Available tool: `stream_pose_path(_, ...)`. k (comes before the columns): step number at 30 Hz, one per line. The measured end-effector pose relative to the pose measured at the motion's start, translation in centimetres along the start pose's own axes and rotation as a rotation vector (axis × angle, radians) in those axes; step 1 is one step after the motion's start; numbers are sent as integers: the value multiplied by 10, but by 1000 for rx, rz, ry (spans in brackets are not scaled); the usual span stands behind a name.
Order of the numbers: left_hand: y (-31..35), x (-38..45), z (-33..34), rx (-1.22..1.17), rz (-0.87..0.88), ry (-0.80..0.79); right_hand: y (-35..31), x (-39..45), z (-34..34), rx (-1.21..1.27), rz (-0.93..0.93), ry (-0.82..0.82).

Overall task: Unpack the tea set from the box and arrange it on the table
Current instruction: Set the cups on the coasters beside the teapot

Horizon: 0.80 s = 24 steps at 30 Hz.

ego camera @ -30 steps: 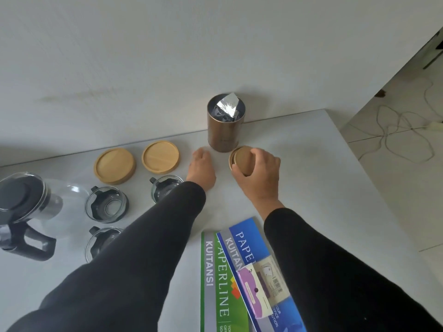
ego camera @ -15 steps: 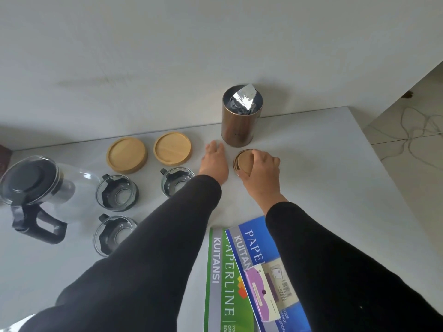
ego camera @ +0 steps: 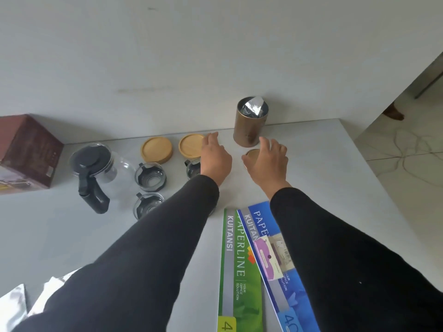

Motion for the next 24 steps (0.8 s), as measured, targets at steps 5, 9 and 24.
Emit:
stream_pose_path(5,-17,-59,-44,-84,-20,202,-25,-44,-24,22,-14,19)
stream_pose_path(9,-50,-106,-52,-128,-95,284,-36,-72,-33,32,-41,30)
stream_pose_path(24,-126,-160,-11,190,-777,175,-59,-61,11,26,-228,-267)
Point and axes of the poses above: each hand's wrist, its own x-axis towards the middle knuckle, its own z-axis out of the palm, y = z × x, the point moved 3 cm from there along x, towards the middle knuckle
